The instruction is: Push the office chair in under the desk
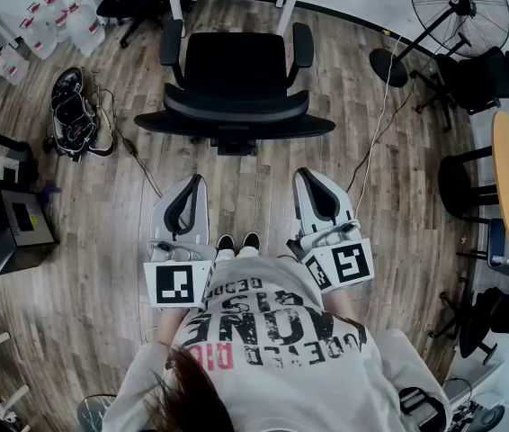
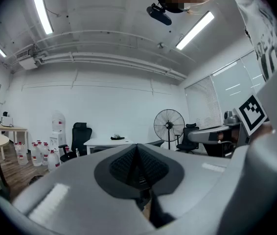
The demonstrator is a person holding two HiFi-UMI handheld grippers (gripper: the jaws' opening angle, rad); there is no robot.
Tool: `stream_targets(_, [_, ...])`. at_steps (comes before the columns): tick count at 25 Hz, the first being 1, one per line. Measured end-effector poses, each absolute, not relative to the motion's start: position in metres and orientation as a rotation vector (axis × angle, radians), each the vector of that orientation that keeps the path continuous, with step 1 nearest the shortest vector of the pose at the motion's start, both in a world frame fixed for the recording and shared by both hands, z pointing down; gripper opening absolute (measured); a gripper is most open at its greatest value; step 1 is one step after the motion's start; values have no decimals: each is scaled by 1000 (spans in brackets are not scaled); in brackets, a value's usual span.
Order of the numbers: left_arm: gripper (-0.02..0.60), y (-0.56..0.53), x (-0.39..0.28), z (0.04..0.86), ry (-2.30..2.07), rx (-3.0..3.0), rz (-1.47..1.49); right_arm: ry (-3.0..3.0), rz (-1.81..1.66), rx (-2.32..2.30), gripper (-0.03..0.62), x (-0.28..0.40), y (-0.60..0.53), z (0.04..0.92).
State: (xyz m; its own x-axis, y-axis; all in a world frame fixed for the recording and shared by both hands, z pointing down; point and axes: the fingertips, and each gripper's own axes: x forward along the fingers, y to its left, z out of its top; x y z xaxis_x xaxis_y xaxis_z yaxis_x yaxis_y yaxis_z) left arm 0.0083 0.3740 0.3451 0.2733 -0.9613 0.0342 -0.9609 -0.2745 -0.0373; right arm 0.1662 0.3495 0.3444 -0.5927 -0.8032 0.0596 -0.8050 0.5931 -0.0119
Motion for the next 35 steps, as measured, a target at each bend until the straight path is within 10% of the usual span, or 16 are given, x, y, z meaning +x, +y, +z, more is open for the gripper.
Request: stream_targets(35, [12,354,24,359,1902,-2451,-130,-2886,67,1182,25,188,341,359])
